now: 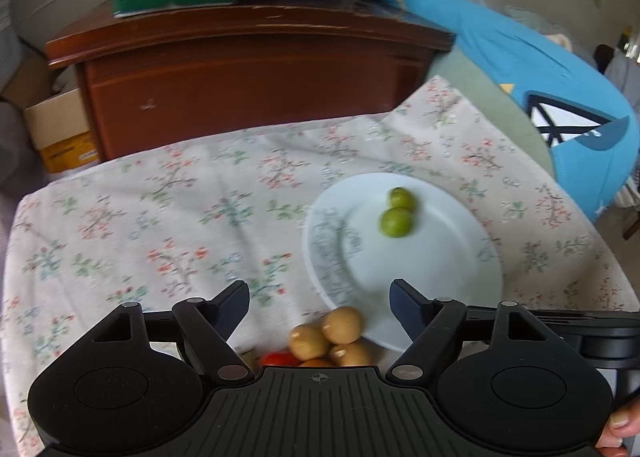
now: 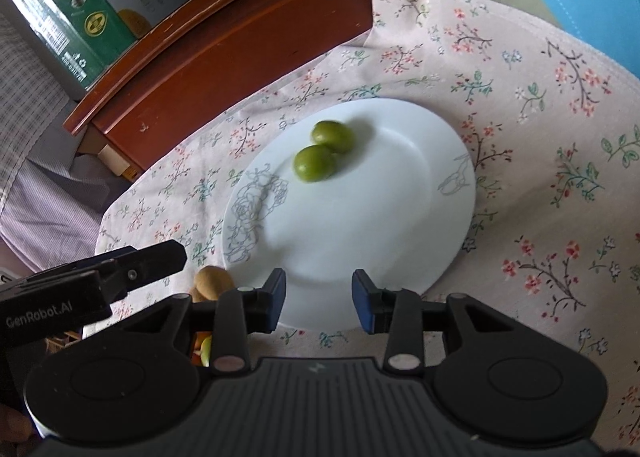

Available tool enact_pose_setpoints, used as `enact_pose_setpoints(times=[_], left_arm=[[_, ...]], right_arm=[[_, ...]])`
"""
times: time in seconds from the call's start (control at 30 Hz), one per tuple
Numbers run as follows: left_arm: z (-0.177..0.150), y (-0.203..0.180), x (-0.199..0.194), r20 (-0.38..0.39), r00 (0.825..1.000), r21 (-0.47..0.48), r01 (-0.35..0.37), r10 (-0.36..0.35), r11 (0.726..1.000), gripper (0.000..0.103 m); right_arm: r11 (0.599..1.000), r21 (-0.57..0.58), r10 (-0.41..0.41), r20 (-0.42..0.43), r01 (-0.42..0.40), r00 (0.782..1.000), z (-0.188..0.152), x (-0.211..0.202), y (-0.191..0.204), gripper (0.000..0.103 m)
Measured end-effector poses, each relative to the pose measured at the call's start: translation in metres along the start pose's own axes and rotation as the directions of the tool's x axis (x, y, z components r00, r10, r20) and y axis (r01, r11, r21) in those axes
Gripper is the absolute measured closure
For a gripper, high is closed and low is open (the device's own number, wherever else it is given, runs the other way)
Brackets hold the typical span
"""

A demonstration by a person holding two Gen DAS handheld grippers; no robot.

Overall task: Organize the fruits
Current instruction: 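Move both grippers back from the plate toward the fruit pile, then grasp the loose tangerine with the left gripper while the right gripper grasps a green fruit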

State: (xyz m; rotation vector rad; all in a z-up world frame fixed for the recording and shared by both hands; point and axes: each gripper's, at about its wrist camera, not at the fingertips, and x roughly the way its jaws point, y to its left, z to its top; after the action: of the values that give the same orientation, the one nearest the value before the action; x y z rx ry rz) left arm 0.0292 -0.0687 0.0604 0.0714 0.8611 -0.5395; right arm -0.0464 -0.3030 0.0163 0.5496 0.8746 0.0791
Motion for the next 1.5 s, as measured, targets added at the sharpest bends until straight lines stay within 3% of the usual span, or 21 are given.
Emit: enact_pose_setpoints(times=[0.6,0.93,1.27,1.5], left_arm=[[-0.011,0.064,-0.027,-0.075,0.991,-0.088,-0.115,0.109,0.989,0.024],[-0.031,0.100,-0.031,-0.165,0.967,-0.164,-0.223,0.197,0.961,0.024],[-0.059,0.102,-0.027,-0.233,0.945,-0.137,-0.264,0.228,0.955,0.024],[-0.065,0.105,-0.023,-0.243,0.942,-0.144,-0.272,0.233,0.951,0.024]], right_arm=[[0.983,-0.170,0.066,-0.059,-0.075,0.996,-0.022,-0.002,0.038,0.065],[0.974,-0.199,0.088,-0.109,-0.108,0.990,-0.031,0.004,0.044,0.065],[0.965,-0.234,0.089,-0.131,-0.118,0.987,-0.035,0.010,0.049,0.065],[0.952,-0.284,0.081,-0.131,-0.116,0.988,-0.039,0.013,0.057,0.065]])
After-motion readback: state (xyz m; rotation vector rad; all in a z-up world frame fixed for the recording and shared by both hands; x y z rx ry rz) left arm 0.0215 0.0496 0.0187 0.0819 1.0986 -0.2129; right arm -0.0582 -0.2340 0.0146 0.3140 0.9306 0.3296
